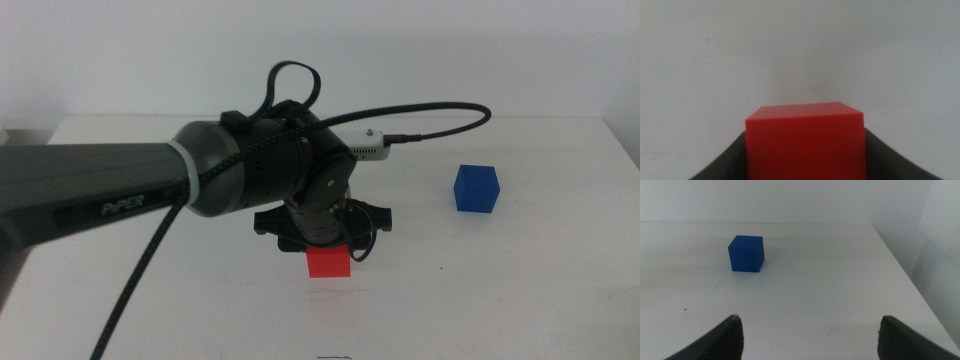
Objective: Stack red cubes first, then green, then blue cubes in a specific spot.
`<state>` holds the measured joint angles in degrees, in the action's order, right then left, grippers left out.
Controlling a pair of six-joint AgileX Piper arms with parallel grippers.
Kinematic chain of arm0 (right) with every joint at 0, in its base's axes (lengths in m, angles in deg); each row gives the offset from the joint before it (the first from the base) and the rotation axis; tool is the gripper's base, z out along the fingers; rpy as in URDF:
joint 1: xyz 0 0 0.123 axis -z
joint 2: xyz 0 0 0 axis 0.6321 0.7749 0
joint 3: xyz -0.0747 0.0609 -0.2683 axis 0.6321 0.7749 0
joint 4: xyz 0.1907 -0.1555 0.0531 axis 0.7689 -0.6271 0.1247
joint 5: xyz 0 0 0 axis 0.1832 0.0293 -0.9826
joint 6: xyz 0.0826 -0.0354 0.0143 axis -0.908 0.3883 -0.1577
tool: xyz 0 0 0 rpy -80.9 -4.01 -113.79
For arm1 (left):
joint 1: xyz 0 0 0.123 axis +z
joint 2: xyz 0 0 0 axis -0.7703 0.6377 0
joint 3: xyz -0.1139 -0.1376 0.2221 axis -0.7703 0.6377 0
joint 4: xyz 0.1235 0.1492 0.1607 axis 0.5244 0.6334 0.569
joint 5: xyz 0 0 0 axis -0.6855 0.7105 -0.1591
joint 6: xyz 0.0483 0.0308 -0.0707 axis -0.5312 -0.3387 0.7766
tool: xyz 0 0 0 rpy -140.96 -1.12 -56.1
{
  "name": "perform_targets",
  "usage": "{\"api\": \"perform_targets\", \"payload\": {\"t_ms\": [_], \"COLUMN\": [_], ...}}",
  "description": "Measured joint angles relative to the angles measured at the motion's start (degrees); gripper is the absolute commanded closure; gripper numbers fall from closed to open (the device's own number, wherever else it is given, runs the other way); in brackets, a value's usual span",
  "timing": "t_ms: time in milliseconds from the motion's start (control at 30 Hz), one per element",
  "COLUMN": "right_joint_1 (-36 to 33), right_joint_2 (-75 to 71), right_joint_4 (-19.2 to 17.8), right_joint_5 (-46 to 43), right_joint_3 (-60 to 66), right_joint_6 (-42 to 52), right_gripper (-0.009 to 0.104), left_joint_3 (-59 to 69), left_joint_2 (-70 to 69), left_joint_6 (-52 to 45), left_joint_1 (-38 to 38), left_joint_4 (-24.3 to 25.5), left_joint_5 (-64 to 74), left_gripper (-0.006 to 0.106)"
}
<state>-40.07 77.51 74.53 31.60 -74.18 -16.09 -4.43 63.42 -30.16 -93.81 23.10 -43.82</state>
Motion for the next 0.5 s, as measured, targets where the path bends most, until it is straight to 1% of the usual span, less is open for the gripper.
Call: {"api": "perform_targets", "payload": {"t_ms": [200,500], "right_joint_1": [0.00,0.00], "right_joint_2": [0.00,0.00], "right_joint_4": [0.00,0.00], "right_joint_5": [0.00,0.00], "right_joint_3": [0.00,0.00], "right_joint_6": [0.00,0.00], "right_gripper": [0.001,0.001], "left_joint_3": [0.01,0.06], "left_joint_2": [2.15,4.18], "left_joint_6": [0.06,0.06], "left_joint_1": [-0.26,-0.26], "left_joint_4": [-0.24,-2.12], "left_joint_5": [-0.91,-2.10], "left_gripper": [0.088,0.088]}}
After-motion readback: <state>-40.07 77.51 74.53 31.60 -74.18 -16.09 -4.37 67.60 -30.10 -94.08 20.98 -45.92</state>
